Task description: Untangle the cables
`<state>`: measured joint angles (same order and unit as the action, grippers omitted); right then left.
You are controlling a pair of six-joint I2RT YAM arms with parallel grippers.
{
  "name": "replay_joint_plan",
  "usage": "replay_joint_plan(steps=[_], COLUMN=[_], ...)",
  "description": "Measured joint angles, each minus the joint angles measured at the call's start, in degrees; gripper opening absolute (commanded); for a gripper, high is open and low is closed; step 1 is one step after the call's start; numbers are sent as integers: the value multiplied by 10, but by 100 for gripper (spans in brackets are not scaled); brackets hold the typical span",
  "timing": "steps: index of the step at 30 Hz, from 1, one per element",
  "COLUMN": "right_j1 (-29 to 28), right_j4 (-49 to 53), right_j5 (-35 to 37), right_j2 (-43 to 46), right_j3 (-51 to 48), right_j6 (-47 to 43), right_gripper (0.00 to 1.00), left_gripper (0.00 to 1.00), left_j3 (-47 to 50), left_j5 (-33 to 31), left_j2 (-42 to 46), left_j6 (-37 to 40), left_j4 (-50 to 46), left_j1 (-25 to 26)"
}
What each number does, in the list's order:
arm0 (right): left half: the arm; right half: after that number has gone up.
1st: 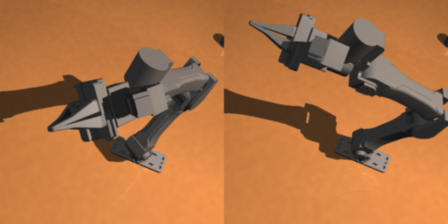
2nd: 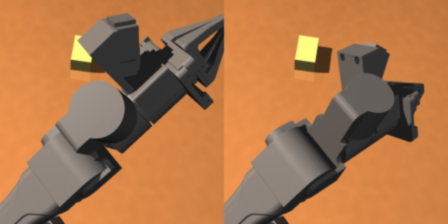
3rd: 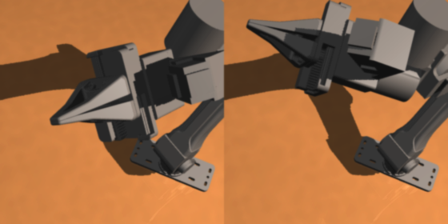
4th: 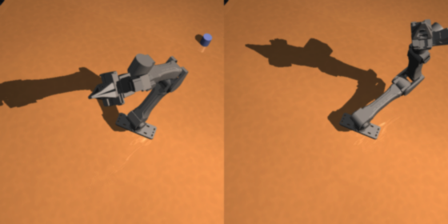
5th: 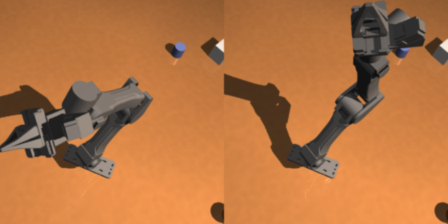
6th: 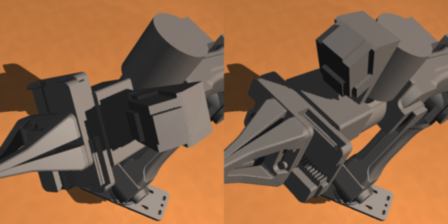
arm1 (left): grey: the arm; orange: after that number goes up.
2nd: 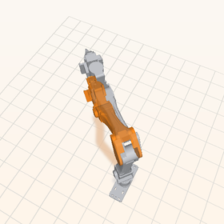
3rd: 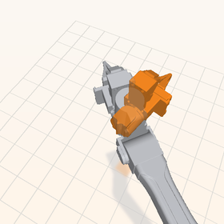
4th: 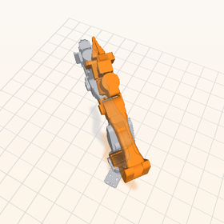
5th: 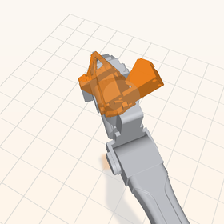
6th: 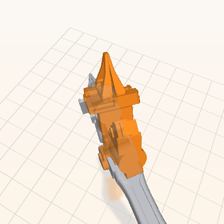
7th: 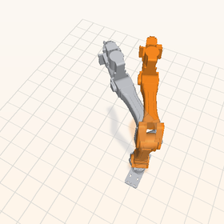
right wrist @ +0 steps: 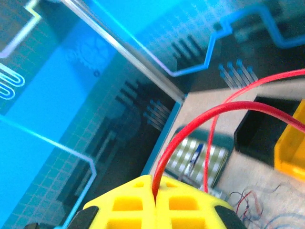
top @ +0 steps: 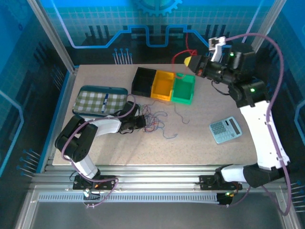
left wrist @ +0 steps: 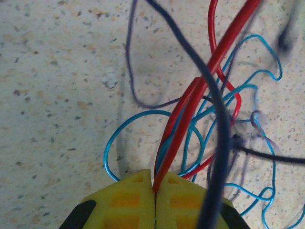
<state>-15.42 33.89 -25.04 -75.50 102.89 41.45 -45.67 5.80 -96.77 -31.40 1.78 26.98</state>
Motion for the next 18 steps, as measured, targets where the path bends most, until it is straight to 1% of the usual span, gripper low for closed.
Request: replay_joint_plan(steps=[4, 7, 14, 18], right_j1=[25, 34, 36, 36], right_j4=[0, 0, 2, 4], right_j5=[10, 14, 34, 60], right_j2=[10, 10, 3, -10], right_j3=[47, 59, 33, 11], right_j6=[-14, -21, -35, -52], right_gripper=[0, 0, 0, 0], left_gripper=[0, 0, 0, 0], left_j3=[-2, -9, -19, -19], left_j5=[-9, -11, -16, -17], left_j2=[0, 0, 11, 33], left_j6=[1, 2, -2, -23], left_j4=[-10, -19, -34, -35], left_j1=[0, 0, 5, 10])
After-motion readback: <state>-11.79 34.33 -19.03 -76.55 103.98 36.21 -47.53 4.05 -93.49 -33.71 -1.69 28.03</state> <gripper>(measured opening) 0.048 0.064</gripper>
